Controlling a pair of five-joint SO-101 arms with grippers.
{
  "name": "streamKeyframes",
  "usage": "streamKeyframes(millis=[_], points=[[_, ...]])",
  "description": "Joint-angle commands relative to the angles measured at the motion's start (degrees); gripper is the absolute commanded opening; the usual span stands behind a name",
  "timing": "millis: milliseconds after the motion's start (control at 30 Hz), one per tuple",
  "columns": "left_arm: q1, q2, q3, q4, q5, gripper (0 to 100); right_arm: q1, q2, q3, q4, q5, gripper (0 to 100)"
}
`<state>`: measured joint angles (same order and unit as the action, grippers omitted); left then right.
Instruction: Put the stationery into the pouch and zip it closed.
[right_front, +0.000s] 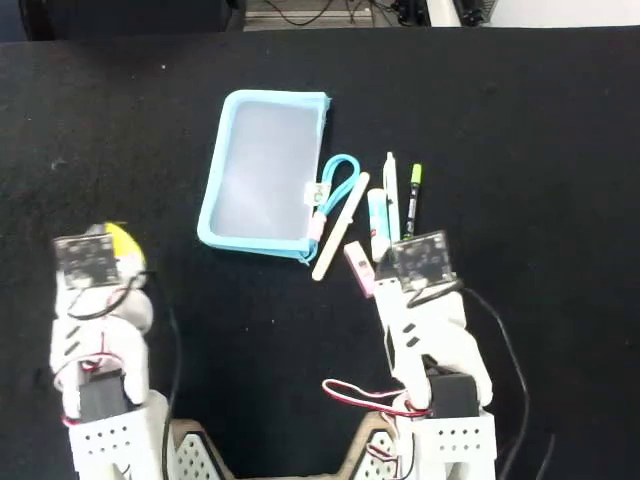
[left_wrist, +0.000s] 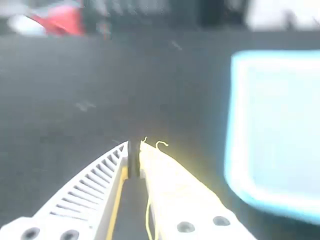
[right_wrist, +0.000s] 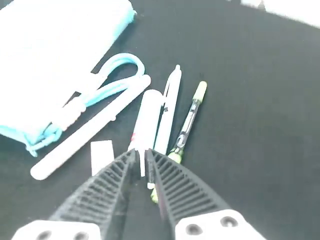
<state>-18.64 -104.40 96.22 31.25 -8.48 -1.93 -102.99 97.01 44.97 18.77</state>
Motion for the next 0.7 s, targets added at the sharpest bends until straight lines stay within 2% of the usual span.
streamKeyframes(millis=[0, 200, 333, 500, 667], points=[[-9.4, -0.4, 1.2, -8.7, -0.4, 5, -0.4, -5.5, -0.7, -2.2, 5.0, 2.6], [-10.3, -0.4, 1.2, -20.2, -0.4, 5, -0.6, -5.6, -7.0, -2.4, 4.9, 2.6], [-7.5, -0.4, -0.2, -28.8, -0.4, 5, -0.7, -5.6, -15.6, -2.6, 4.9, 2.6], [1.6, -0.4, -1.0, -26.4, -0.1, 5, -0.7, -5.4, -26.9, -2.7, 4.9, 2.6], [12.3, -0.1, 0.9, -12.5, 0.0, 5, -4.6, -5.3, -29.9, -2.2, 4.9, 2.6]])
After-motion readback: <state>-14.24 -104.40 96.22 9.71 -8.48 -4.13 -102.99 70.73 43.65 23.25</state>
